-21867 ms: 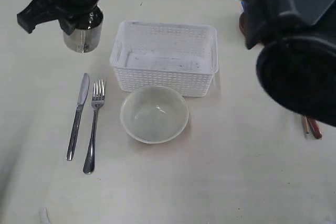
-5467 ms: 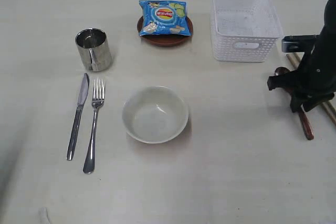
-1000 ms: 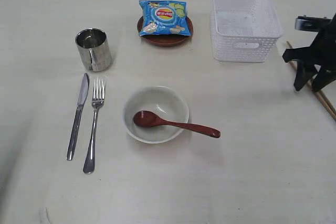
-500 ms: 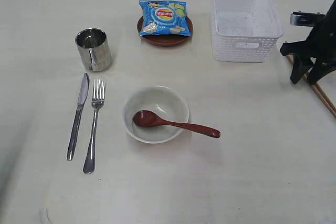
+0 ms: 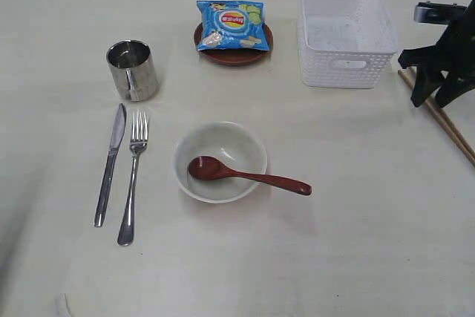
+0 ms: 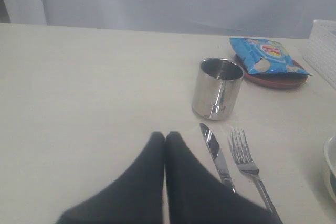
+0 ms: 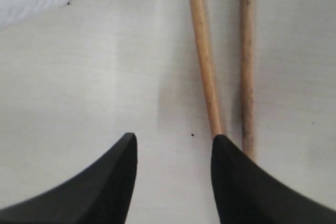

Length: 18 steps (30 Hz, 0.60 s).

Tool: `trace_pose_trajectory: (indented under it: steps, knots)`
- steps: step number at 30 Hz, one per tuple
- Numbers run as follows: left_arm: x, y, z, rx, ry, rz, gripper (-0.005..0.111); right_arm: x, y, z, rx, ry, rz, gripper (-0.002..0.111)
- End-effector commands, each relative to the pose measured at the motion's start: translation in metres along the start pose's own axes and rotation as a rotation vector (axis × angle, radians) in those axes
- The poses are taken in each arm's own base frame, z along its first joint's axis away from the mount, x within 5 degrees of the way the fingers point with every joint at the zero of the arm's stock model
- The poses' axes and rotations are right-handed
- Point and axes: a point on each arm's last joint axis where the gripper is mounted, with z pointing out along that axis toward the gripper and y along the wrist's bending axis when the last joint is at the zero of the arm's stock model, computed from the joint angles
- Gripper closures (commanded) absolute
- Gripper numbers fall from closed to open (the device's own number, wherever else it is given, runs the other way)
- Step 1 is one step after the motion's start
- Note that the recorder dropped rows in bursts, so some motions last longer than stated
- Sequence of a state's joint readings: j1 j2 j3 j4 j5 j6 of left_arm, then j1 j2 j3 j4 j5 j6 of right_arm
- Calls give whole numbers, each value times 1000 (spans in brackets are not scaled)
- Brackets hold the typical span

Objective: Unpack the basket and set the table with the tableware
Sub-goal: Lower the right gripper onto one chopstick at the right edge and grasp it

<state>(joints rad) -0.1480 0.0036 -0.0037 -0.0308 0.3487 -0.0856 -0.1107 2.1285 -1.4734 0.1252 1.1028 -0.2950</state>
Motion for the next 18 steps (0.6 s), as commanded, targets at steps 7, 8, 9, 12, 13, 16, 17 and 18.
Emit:
trace_pose_trajectory:
  steps: [7,8,9,12,13,16,17,18]
  knots:
    - [1,0,0,4,-2,5,107,0,-24,26,-24,28,43,65]
    - [1,0,0,4,-2,5,107,0,-25,27,-30,33,48,65]
    - [1,0,0,4,-2,5,107,1,-27,28,-36,35,55,65]
    - [1,0,0,4,-2,5,107,1,-26,29,-44,40,59,75]
    - [1,0,0,4,-2,5,107,2,-26,30,-48,51,60,82]
    - [1,0,0,4,-2,5,107,2,-25,35,-55,75,54,90]
    - [1,0,0,4,-2,5,107,3,-25,36,-57,81,54,90]
    - [1,0,0,4,-2,5,107,3,-25,39,-61,94,53,90]
